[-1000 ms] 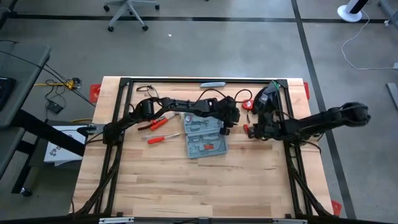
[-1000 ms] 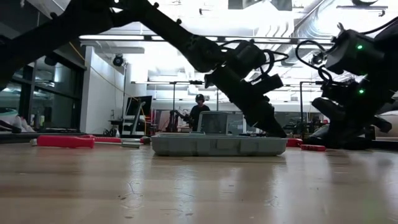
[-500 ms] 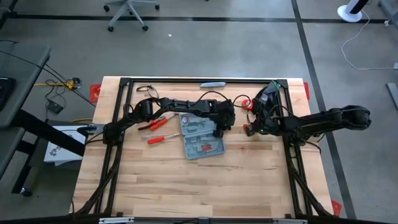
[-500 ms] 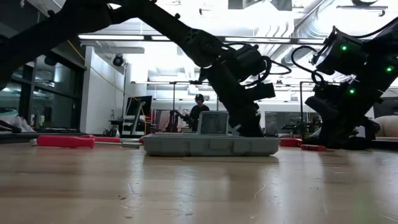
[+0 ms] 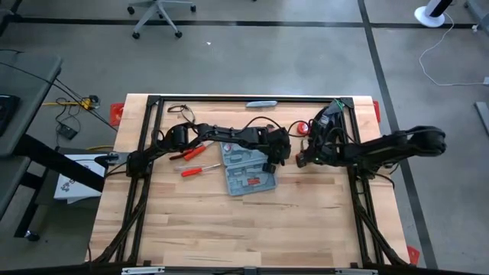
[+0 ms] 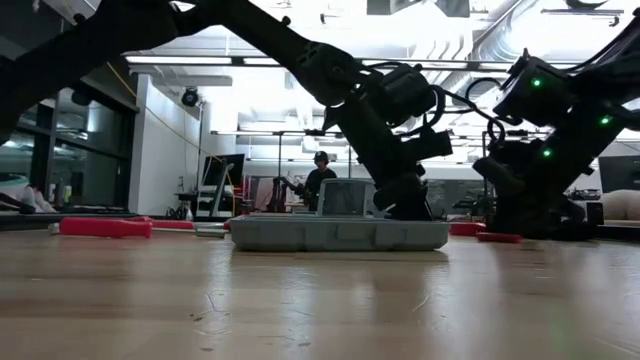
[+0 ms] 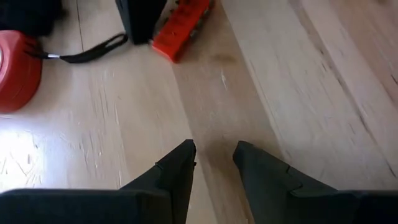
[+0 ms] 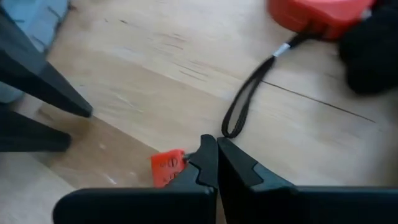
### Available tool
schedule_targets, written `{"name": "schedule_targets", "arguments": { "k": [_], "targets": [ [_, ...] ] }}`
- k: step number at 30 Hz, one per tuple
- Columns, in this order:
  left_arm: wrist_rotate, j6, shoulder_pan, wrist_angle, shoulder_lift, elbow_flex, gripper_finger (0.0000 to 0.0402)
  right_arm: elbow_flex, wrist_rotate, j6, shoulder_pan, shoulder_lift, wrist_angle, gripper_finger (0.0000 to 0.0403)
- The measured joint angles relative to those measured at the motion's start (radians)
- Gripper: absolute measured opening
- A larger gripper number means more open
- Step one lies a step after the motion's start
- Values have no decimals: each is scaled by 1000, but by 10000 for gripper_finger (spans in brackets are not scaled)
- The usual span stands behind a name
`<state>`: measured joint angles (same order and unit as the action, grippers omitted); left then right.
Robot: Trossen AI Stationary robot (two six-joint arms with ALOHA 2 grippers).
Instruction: Prefit tool cases
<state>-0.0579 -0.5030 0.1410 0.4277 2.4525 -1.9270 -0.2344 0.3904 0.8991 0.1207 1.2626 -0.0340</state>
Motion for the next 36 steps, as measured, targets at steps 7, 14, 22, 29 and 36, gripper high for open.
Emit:
{"name": "schedule_targets", "arguments": {
  "k": [7, 14, 22, 29, 36],
  "targets": [
    [0, 0, -3, 6, 1, 0, 122, 2, -51, -29, 0, 20, -80, 0],
    [1, 1, -16, -13, 2, 1, 122, 2, -46, -37, -26, 20, -86, 0],
    [66, 3, -23, -55, 4, 2, 123, 6, 30, -70, -33, -54, -63, 0],
    [-31, 19, -10, -111, 6, 3, 161, 6, 47, -66, -32, -160, 67, 3],
    [-152, 31, 20, -178, 6, 3, 220, 5, 43, -68, -32, -259, 116, 45]
  ]
}}
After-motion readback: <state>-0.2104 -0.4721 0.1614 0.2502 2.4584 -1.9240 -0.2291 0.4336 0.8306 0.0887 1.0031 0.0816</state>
